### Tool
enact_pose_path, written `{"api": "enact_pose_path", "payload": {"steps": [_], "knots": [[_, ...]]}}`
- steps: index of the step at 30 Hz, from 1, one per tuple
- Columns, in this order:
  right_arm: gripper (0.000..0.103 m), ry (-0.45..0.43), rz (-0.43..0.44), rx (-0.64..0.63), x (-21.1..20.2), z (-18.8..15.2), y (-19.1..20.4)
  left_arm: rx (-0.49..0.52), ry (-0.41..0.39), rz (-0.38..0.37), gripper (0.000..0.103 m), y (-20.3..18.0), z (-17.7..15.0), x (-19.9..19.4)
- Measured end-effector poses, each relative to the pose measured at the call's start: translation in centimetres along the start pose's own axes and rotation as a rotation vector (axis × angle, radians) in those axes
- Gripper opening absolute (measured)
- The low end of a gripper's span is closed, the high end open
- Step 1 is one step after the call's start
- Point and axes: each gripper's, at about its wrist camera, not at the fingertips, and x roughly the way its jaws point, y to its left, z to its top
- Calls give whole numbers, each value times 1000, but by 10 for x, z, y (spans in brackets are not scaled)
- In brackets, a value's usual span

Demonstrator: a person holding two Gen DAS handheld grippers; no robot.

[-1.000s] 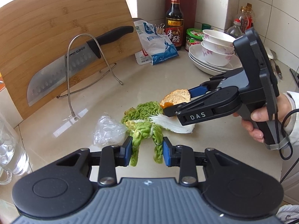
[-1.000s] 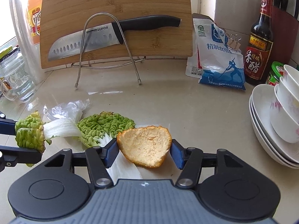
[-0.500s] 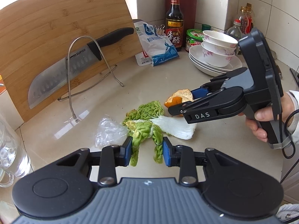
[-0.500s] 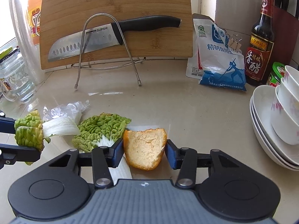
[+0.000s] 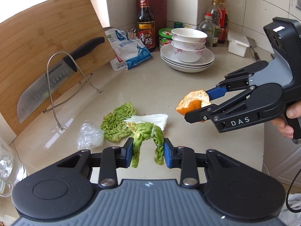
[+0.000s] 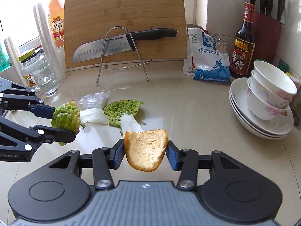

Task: Collect trash
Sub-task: 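Grasp the orange peel with the right tool while the left tool holds the leaf, then carry the leaf and peel over the white bucket with both tools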

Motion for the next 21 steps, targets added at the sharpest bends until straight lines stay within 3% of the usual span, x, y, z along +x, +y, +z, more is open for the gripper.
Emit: {"api": "enact_pose_path", "payload": {"steps": [13, 21], "knots": [[52, 15, -81, 108, -83, -82, -9, 142, 15, -143, 31, -77, -5, -24], [52, 11, -178, 226, -130, -133, -23, 245, 8, -250, 31, -135, -4, -28]]}}
